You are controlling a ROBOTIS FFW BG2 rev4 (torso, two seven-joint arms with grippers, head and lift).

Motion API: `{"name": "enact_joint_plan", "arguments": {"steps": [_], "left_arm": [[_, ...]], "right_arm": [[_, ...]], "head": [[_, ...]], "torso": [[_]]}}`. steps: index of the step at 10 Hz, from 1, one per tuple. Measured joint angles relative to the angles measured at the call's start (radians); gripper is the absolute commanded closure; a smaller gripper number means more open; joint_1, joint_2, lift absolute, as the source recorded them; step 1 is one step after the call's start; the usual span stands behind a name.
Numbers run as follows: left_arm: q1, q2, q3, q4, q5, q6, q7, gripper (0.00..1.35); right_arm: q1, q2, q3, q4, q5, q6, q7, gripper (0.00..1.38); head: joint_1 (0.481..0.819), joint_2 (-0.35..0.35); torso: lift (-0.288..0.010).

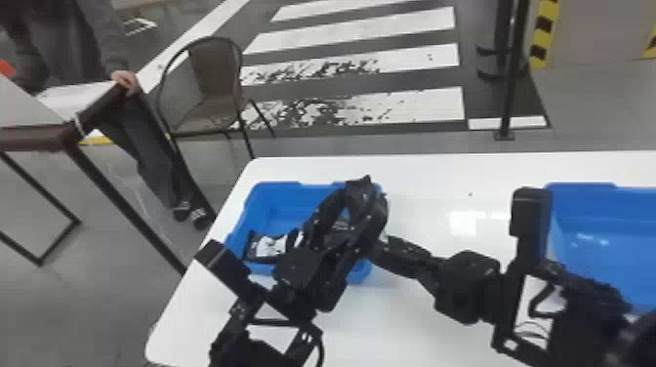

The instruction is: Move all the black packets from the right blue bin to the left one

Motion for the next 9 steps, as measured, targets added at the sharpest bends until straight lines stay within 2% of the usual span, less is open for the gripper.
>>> {"name": "enact_joint_plan", "arguments": {"steps": [1, 3, 4, 5, 7, 9], "left_arm": [[0.001, 0.0, 0.0, 0.0, -0.004, 0.006, 0.002, 0.47], [0.004, -0.001, 0.009, -0.018, -0.045, 0.085, 0.021, 0.63], [0.01, -0.002, 0.019, -0.057, -0.069, 0.174, 0.038, 0.94], [0.015, -0.003, 0.026, -0.08, -0.102, 0.201, 0.048, 1.23], [0.04, -0.006, 0.025, -0.111, -0.163, 0.123, 0.105, 1.21], [0.056, -0.008, 0.027, -0.117, -0.167, 0.068, 0.122, 1.21]], "right_arm": [[-0.002, 0.0, 0.002, 0.0, -0.001, 0.002, 0.0, 1.09], [-0.005, -0.001, 0.002, 0.0, -0.002, 0.002, 0.0, 1.09], [-0.007, -0.001, 0.002, 0.0, -0.003, 0.002, -0.001, 1.09], [-0.011, -0.001, 0.003, 0.0, -0.003, 0.002, -0.001, 1.09], [-0.014, -0.001, 0.003, -0.002, -0.005, 0.002, 0.0, 1.09], [-0.014, -0.001, 0.002, 0.002, -0.007, 0.002, -0.001, 1.09]], "head": [[0.695, 0.338], [0.695, 0.335], [0.695, 0.331], [0.695, 0.334], [0.695, 0.35], [0.695, 0.35]], "torso": [[-0.14], [-0.14], [-0.14], [-0.14], [-0.14], [-0.14]]}}
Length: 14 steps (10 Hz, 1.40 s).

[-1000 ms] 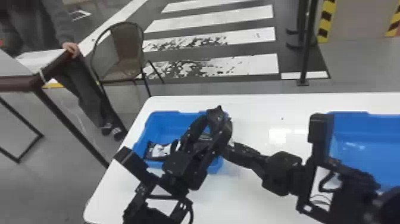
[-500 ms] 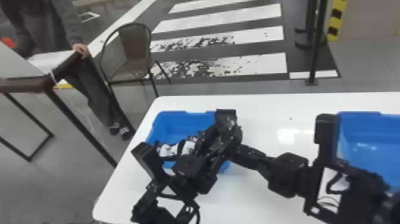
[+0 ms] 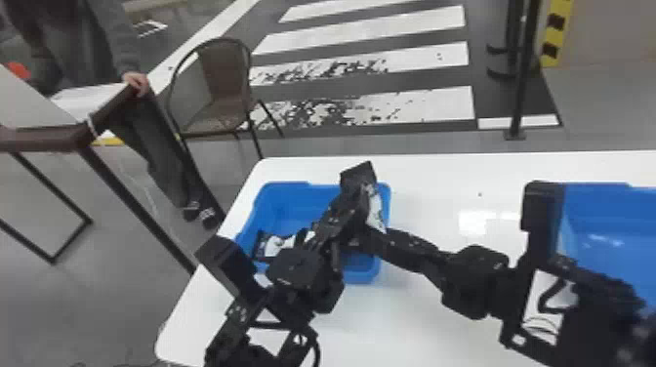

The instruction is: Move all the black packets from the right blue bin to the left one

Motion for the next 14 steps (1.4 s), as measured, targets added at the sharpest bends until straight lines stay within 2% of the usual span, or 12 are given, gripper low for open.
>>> {"name": "enact_joint_plan", "arguments": {"steps": [1, 2, 3, 4, 5, 6, 8, 9, 10, 11, 12, 14], "left_arm": [[0.004, -0.001, -0.001, -0.001, 0.003, -0.024, 0.004, 1.21], [0.005, -0.002, -0.001, -0.001, 0.005, -0.048, 0.009, 1.22], [0.005, -0.004, 0.011, -0.001, 0.005, -0.07, 0.018, 1.22], [0.004, -0.009, 0.033, 0.002, -0.007, -0.087, 0.038, 1.22], [-0.015, -0.012, 0.058, 0.031, -0.045, -0.114, 0.061, 1.21], [-0.065, -0.013, 0.077, 0.112, -0.096, -0.163, 0.079, 1.21], [-0.184, -0.01, 0.096, 0.293, -0.198, -0.22, 0.108, 1.21], [-0.238, -0.005, 0.093, 0.376, -0.254, -0.266, 0.132, 1.16], [-0.297, -0.002, 0.087, 0.491, -0.284, -0.325, 0.146, 0.68], [-0.335, -0.001, 0.08, 0.583, -0.266, -0.365, 0.149, 0.17], [-0.34, -0.002, 0.075, 0.619, -0.244, -0.391, 0.148, 0.09], [-0.333, -0.005, 0.065, 0.623, -0.211, -0.458, 0.137, 0.18]], "right_arm": [[-0.001, 0.0, 0.0, 0.004, -0.003, 0.0, -0.001, 1.05], [-0.001, 0.0, 0.0, 0.012, -0.016, -0.003, -0.001, 0.68], [0.001, 0.001, 0.0, 0.021, -0.038, -0.02, -0.001, 0.23], [0.013, 0.002, -0.01, 0.023, -0.045, -0.039, -0.001, 0.03], [0.039, 0.005, -0.04, 0.01, -0.042, -0.047, -0.001, 0.12], [0.076, 0.012, -0.088, -0.006, -0.039, -0.052, -0.001, 0.17], [0.131, 0.025, -0.174, -0.035, -0.031, -0.06, -0.001, 0.2], [0.15, 0.03, -0.209, -0.05, -0.023, -0.061, -0.001, 0.2], [0.166, 0.035, -0.235, -0.06, -0.019, -0.063, -0.001, 0.2], [0.175, 0.037, -0.249, -0.068, -0.017, -0.07, -0.001, 0.2], [0.187, 0.04, -0.269, -0.081, -0.006, -0.085, -0.001, 0.2], [0.232, 0.052, -0.346, -0.097, 0.052, -0.178, 0.008, 0.2]], "head": [[0.695, 0.35], [0.695, 0.35], [0.695, 0.35], [0.695, 0.35], [0.695, 0.35], [0.695, 0.35], [0.695, 0.35], [0.695, 0.35], [0.695, 0.34], [0.695, 0.332], [0.695, 0.32], [0.695, 0.271]], "torso": [[-0.14], [-0.14], [-0.14], [-0.14], [-0.14], [-0.14], [-0.14], [-0.14], [-0.14], [-0.14], [-0.14], [-0.14]]}}
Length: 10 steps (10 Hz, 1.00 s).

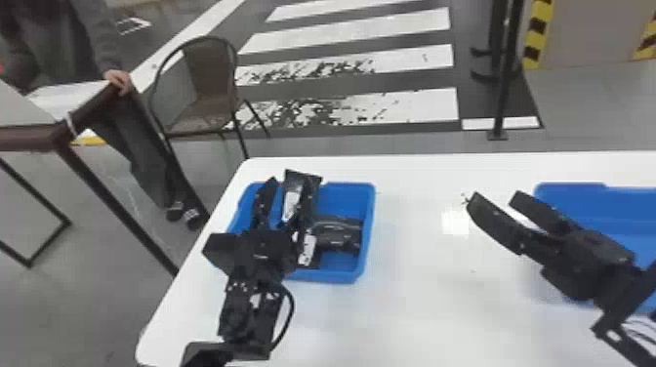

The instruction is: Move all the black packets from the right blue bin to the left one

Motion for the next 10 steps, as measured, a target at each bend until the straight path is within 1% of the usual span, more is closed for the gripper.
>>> {"name": "enact_joint_plan", "arguments": {"steps": [1, 2, 3, 5, 6, 7, 8, 9, 10], "left_arm": [[0.013, -0.001, -0.016, -0.019, 0.044, -0.073, -0.001, 0.18], [0.052, -0.004, -0.029, -0.075, 0.098, -0.124, 0.002, 0.18], [0.112, -0.007, -0.033, -0.159, 0.135, -0.146, 0.004, 0.18], [0.246, -0.01, -0.038, -0.342, 0.175, -0.138, 0.006, 0.18], [0.308, -0.012, -0.04, -0.417, 0.183, -0.133, 0.008, 0.18], [0.355, -0.015, -0.04, -0.457, 0.187, -0.135, 0.009, 0.18], [0.393, -0.019, -0.036, -0.474, 0.189, -0.145, 0.009, 0.18], [0.431, -0.024, -0.028, -0.491, 0.185, -0.152, 0.009, 0.18], [0.474, -0.026, -0.019, -0.526, 0.164, -0.128, 0.008, 0.14]], "right_arm": [[0.022, 0.006, -0.038, -0.001, 0.027, -0.053, 0.002, 0.2], [0.039, 0.01, -0.062, -0.002, 0.039, -0.09, 0.002, 0.2], [0.055, 0.013, -0.078, -0.01, 0.054, -0.127, 0.002, 0.2], [0.094, 0.02, -0.106, -0.052, 0.114, -0.184, 0.002, 0.26], [0.119, 0.021, -0.111, -0.065, 0.124, -0.222, 0.002, 0.27], [0.152, 0.021, -0.115, -0.073, 0.129, -0.294, 0.002, 0.26], [0.191, 0.023, -0.125, -0.084, 0.147, -0.382, 0.002, 0.26], [0.237, 0.031, -0.15, -0.117, 0.187, -0.436, 0.002, 0.25], [0.295, 0.051, -0.196, -0.163, 0.235, -0.457, 0.001, 0.23]], "head": [[0.695, 0.238], [0.695, 0.214], [0.695, 0.205], [0.695, 0.189], [0.695, 0.182], [0.695, 0.173], [0.695, 0.166], [0.695, 0.155], [0.695, 0.129]], "torso": [[-0.14], [-0.14], [-0.14], [-0.14], [-0.14], [-0.14], [-0.14], [-0.14], [-0.14]]}}
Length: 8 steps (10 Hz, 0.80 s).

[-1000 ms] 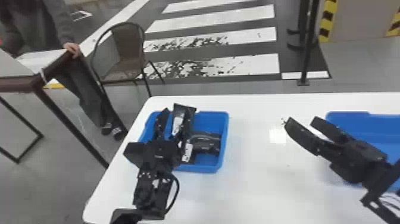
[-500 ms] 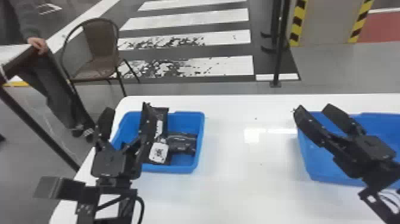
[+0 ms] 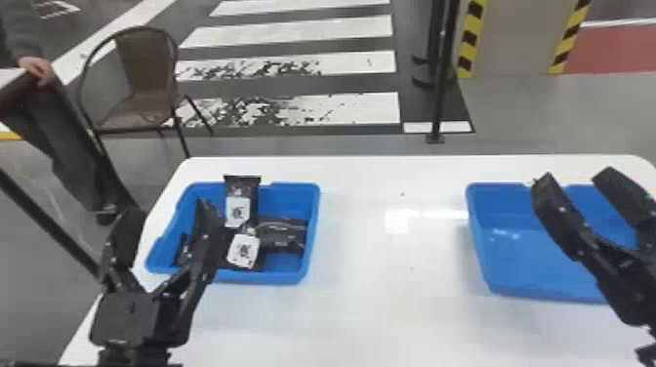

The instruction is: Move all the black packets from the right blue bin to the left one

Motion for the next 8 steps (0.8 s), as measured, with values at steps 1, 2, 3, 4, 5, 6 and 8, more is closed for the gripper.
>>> {"name": "enact_joint_plan", "arguments": {"steps": [1, 2, 3, 4, 5, 6, 8], "left_arm": [[0.044, 0.0, 0.01, -0.055, -0.028, 0.072, -0.002, 0.12], [0.078, 0.001, 0.021, -0.102, -0.048, 0.139, -0.003, 0.12], [0.116, -0.005, 0.046, -0.169, -0.092, 0.225, -0.002, 0.07], [0.162, -0.021, 0.08, -0.235, -0.148, 0.294, -0.001, 0.03], [0.192, -0.036, 0.104, -0.257, -0.18, 0.311, 0.004, 0.03], [0.195, -0.045, 0.116, -0.253, -0.197, 0.326, 0.009, 0.04], [0.189, -0.049, 0.12, -0.241, -0.207, 0.33, 0.013, 0.07]], "right_arm": [[0.068, 0.025, -0.055, -0.046, 0.049, -0.005, -0.002, 0.2], [0.139, 0.039, -0.095, -0.091, 0.088, -0.002, -0.016, 0.18], [0.21, 0.046, -0.116, -0.14, 0.122, 0.017, -0.035, 0.18], [0.264, 0.05, -0.125, -0.178, 0.147, 0.039, -0.043, 0.18], [0.294, 0.059, -0.134, -0.2, 0.17, 0.056, -0.047, 0.17], [0.306, 0.071, -0.148, -0.212, 0.192, 0.075, -0.049, 0.17], [0.306, 0.078, -0.155, -0.223, 0.214, 0.107, -0.054, 0.17]], "head": [[0.695, 0.091], [0.695, 0.055], [0.695, 0.046], [0.695, 0.05], [0.695, 0.066], [0.695, 0.069], [0.695, 0.068]], "torso": [[-0.14], [-0.14], [-0.14], [-0.14], [-0.14], [-0.14], [-0.14]]}}
